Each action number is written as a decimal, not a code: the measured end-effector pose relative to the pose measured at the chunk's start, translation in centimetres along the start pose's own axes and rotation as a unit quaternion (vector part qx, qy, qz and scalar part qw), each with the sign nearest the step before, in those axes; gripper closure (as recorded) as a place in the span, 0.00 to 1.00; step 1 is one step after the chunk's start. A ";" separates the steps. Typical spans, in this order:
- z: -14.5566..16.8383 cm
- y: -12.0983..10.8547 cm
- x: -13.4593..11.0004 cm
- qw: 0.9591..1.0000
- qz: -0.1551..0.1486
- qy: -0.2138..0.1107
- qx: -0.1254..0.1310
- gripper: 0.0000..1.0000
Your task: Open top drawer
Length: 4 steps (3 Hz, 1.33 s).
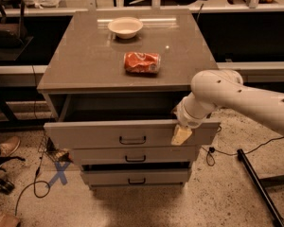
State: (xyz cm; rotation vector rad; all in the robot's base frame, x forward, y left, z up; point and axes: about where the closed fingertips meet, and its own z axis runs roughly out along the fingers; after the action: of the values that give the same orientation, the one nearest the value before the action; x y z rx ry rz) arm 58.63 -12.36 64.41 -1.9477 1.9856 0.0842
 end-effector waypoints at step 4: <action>-1.1 3.1 0.7 0.997 0.017 0.046 -0.052 0.18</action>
Offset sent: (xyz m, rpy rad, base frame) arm -0.0131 -0.0092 -0.0098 -0.0754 0.1104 -0.0361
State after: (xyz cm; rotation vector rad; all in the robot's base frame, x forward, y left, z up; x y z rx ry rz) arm 55.34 -13.19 64.54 -2.0152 2.1134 0.1123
